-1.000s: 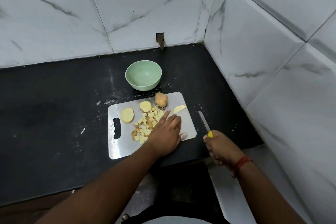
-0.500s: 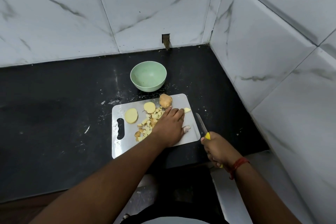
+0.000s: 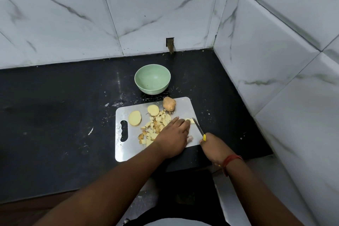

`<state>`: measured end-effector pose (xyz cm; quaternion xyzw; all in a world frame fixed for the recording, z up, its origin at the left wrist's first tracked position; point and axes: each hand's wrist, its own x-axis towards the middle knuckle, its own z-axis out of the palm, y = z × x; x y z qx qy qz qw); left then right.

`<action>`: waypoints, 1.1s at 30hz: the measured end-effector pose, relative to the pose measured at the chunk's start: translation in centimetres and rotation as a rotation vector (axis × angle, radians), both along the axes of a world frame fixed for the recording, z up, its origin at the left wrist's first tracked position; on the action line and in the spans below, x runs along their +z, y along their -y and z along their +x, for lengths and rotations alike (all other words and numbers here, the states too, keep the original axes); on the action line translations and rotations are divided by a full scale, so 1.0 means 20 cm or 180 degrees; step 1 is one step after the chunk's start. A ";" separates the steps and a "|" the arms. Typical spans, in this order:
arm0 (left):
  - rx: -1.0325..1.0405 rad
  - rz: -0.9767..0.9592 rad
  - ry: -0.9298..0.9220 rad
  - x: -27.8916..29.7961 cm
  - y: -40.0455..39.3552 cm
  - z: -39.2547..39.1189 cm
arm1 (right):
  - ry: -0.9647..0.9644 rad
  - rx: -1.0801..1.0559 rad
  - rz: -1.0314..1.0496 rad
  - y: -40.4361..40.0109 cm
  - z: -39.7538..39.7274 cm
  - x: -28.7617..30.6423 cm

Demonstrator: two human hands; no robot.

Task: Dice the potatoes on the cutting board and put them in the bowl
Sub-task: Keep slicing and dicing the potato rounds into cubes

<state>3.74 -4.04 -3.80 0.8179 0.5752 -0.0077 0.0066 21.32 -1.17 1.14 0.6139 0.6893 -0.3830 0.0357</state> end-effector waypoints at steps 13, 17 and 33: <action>0.0357 0.0525 0.0091 -0.09 0.07 0.02 | 0.0359 0.0019 0.0180 0.04 -0.02 -0.03; 0.0439 0.0566 0.0200 -0.10 0.07 0.01 | 0.0432 0.0043 0.0188 0.10 0.01 -0.05; 0.0386 0.0545 0.0379 -0.13 0.08 -0.03 | 0.0604 0.0051 0.0204 0.08 -0.06 -0.05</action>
